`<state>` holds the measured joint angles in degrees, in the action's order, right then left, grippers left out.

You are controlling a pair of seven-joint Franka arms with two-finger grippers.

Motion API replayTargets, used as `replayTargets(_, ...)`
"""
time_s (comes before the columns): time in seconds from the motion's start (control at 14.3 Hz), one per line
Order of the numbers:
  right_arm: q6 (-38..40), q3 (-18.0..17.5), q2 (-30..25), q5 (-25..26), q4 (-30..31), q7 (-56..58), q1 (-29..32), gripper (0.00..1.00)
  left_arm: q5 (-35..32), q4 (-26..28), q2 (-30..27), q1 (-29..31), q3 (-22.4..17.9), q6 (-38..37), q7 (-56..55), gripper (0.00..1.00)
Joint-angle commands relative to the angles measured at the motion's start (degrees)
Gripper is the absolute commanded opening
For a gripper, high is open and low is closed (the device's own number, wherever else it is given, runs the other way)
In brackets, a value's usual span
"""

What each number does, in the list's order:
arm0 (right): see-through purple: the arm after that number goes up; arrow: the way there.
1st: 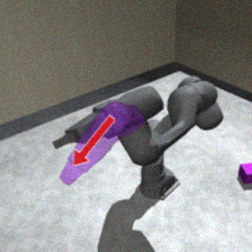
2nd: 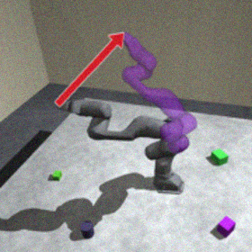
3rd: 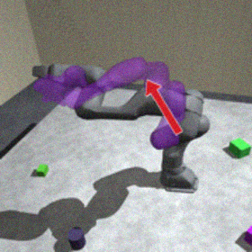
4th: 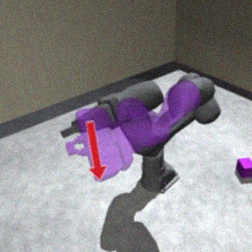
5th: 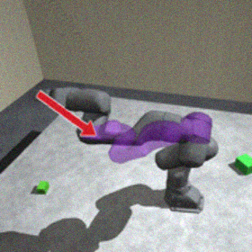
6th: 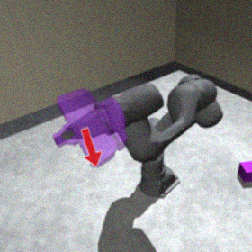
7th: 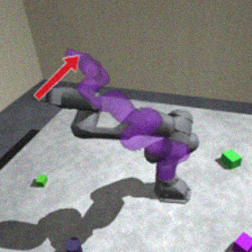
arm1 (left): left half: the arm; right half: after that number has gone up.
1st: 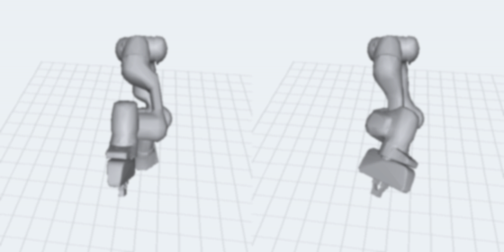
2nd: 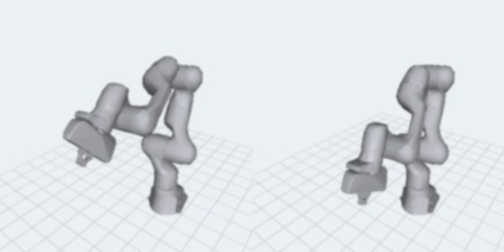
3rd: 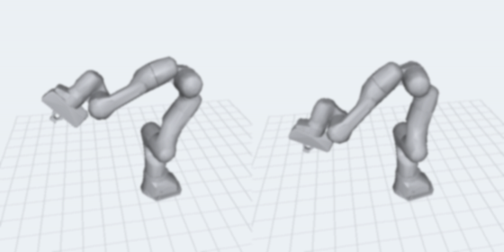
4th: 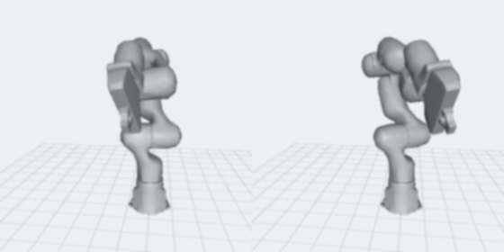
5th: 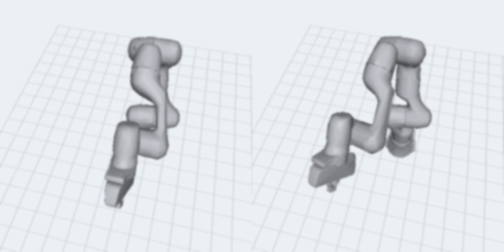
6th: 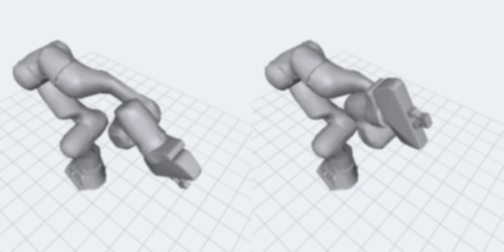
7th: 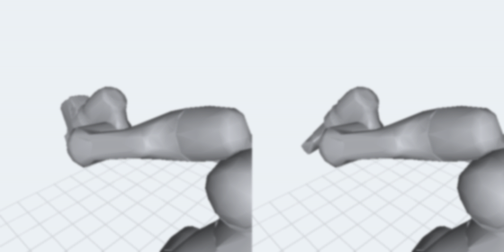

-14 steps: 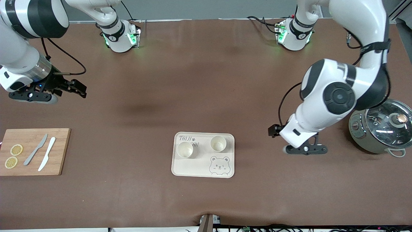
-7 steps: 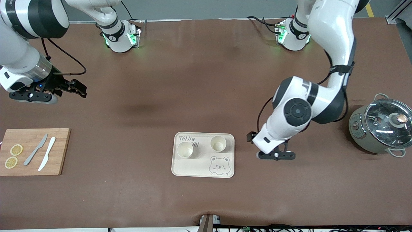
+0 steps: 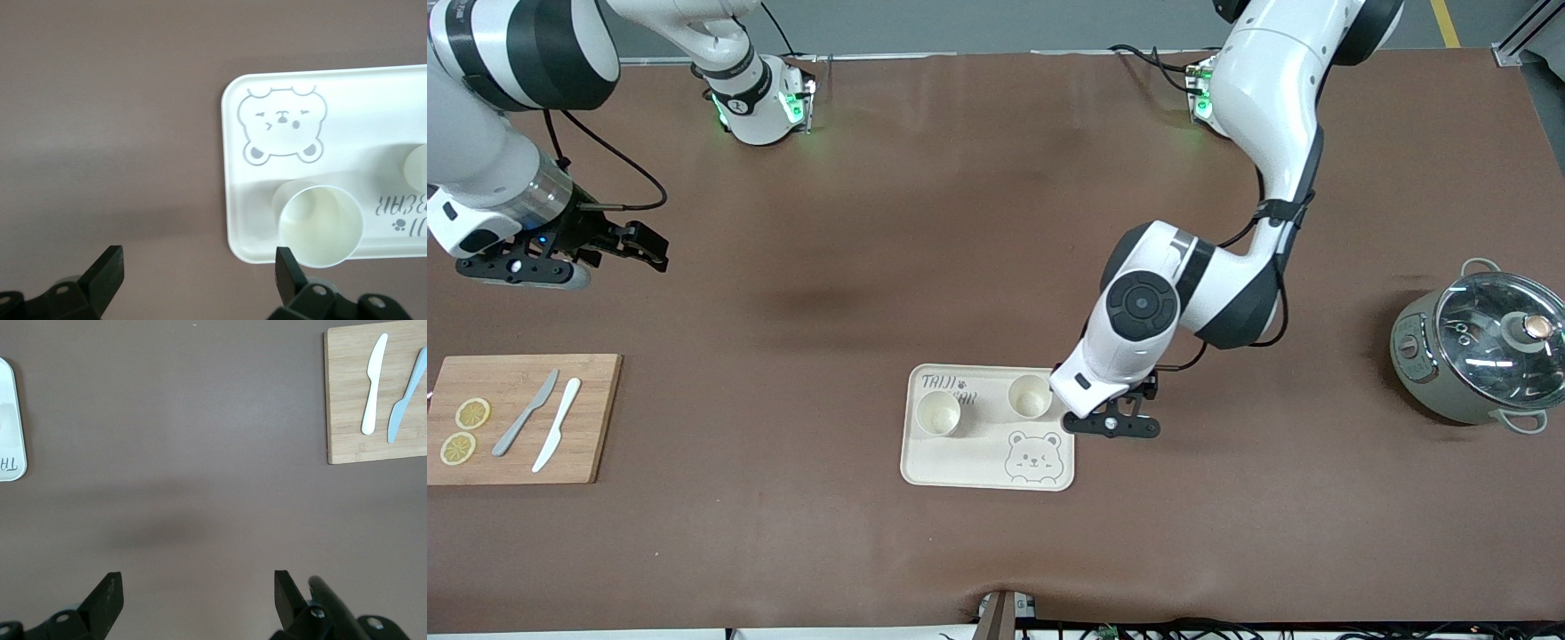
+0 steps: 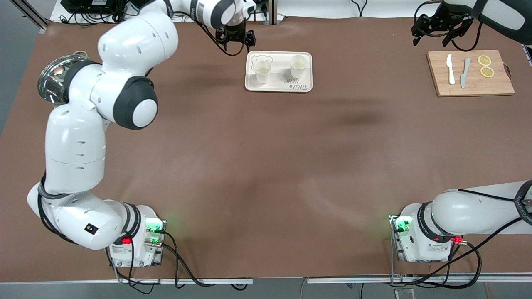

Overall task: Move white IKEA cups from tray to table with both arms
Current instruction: 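Move the left gripper over the white cup on the tray, then lower the left gripper around the cup rim and close it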

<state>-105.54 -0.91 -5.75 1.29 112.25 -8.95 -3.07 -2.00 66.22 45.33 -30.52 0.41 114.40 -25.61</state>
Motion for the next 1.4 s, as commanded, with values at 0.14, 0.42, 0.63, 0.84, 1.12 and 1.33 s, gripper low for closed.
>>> replayTargets(0.14,-0.37,0.12,0.04,0.29,0.25,0.33,-0.18,1.00,-0.90,-4.96,4.15,-1.55,-0.76,1.70,-2.42,1.00)
replayTargets(0.42,-0.20,0.12,-0.05,0.29,0.25,0.33,-0.18,1.00,-0.90,-4.96,4.86,-3.05,-1.20,3.46,-5.15,1.00)
replayTargets(0.63,-0.02,0.12,-0.14,0.29,0.25,0.33,-0.18,1.00,-0.99,-4.08,5.73,-3.40,-1.29,5.75,-6.38,1.00)
replayTargets(0.84,0.07,0.12,-0.14,0.29,0.17,0.33,-0.18,1.00,-0.90,-2.50,6.09,-3.84,-1.29,7.14,-6.73,1.00)
replayTargets(1.12,-0.11,0.12,-0.05,0.29,0.25,0.33,-0.18,1.00,-1.25,1.54,5.83,-4.54,-1.29,13.56,-8.31,1.00)
replayTargets(1.33,-0.20,0.12,-0.05,0.29,0.25,0.33,-0.18,1.00,-1.43,2.42,6.00,-4.72,-1.29,14.54,-8.93,1.00)
